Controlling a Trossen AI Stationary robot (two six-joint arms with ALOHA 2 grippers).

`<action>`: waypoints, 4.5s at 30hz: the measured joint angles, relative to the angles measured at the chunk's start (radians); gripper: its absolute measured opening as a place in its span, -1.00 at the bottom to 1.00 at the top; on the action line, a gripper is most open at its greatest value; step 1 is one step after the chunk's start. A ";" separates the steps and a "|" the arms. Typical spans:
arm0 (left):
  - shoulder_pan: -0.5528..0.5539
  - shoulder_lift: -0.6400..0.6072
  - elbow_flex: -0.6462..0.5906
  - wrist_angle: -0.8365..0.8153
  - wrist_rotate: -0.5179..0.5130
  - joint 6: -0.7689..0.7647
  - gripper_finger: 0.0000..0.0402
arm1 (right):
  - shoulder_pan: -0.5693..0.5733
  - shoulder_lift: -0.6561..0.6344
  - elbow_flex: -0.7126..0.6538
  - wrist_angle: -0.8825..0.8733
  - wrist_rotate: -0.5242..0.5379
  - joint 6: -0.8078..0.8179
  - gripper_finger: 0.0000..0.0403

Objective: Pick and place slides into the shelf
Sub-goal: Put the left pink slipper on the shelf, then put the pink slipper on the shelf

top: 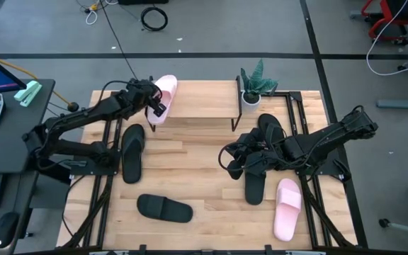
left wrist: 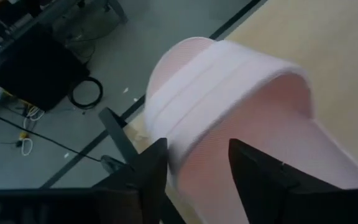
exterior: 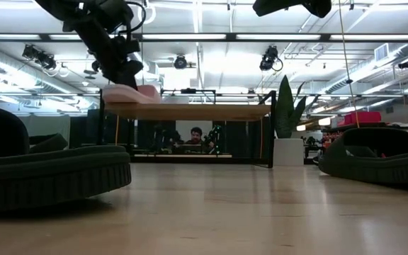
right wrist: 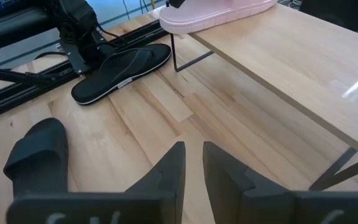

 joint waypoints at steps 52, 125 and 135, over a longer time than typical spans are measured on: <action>-0.193 0.412 0.220 0.125 -0.099 0.056 -0.96 | -0.001 0.000 0.000 0.001 -0.004 -0.036 -0.69; -0.390 0.332 0.266 -0.197 -0.095 -0.188 -0.93 | 0.000 0.000 0.000 0.007 -0.053 0.069 -0.69; -0.497 0.330 0.598 -0.503 -0.095 -0.144 -0.93 | 0.020 0.000 0.000 0.006 -0.051 0.070 -0.69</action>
